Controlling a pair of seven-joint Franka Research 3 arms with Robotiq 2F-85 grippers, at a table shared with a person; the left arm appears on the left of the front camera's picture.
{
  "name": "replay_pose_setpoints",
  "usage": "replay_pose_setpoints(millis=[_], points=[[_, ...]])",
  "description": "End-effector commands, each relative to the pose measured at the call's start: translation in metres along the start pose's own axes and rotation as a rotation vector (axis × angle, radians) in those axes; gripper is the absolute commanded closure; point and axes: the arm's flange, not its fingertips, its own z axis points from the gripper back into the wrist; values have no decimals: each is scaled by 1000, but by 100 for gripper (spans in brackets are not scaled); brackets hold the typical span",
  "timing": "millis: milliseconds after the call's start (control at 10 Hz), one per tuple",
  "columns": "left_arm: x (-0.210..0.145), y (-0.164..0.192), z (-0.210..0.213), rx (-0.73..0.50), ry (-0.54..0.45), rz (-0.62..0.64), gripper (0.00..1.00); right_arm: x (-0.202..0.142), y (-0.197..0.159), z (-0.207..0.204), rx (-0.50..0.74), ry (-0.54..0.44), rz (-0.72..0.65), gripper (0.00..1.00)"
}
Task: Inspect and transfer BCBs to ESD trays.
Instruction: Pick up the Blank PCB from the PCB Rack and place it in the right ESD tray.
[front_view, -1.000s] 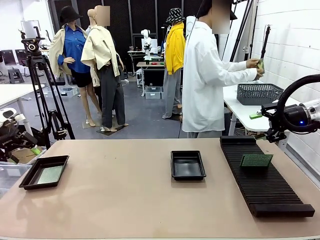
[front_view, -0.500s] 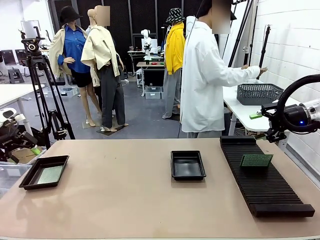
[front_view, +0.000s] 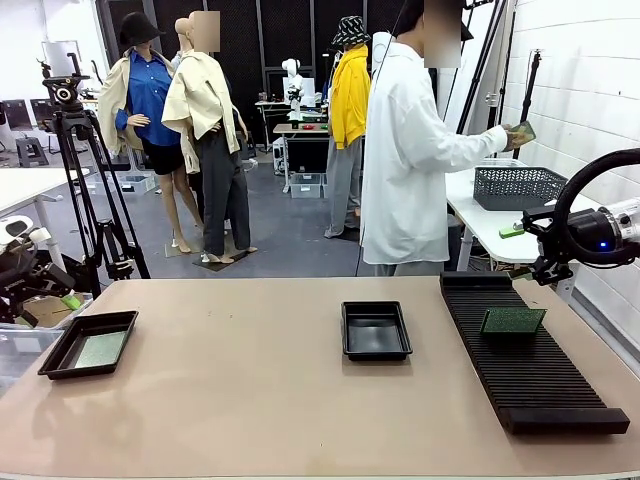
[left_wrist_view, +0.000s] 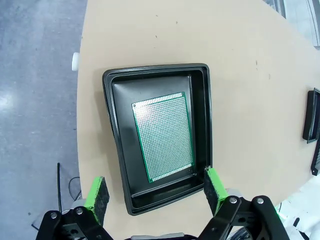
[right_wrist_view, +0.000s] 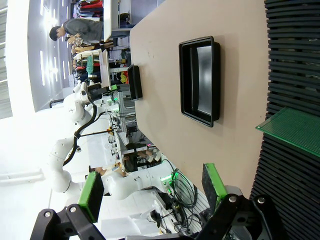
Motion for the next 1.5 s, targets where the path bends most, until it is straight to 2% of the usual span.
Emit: replay_pose_setpoints(millis=[0, 800, 900, 1100, 1400], points=[[1, 0, 1, 0, -2, 0, 0, 0, 1, -1, -4, 4, 4, 0], [0, 0, 0, 0, 0, 0, 0, 0, 1, -1, -4, 4, 4, 0], [-3, 0, 12, -116, 10, -49, 0, 0, 1, -1, -4, 4, 4, 0], [-3, 15, 34, -299, 109, -81, 0, 0, 1, -1, -4, 4, 4, 0], [-3, 56, 59, -530, 138, -71, 0, 0, 1, -1, -4, 4, 4, 0]])
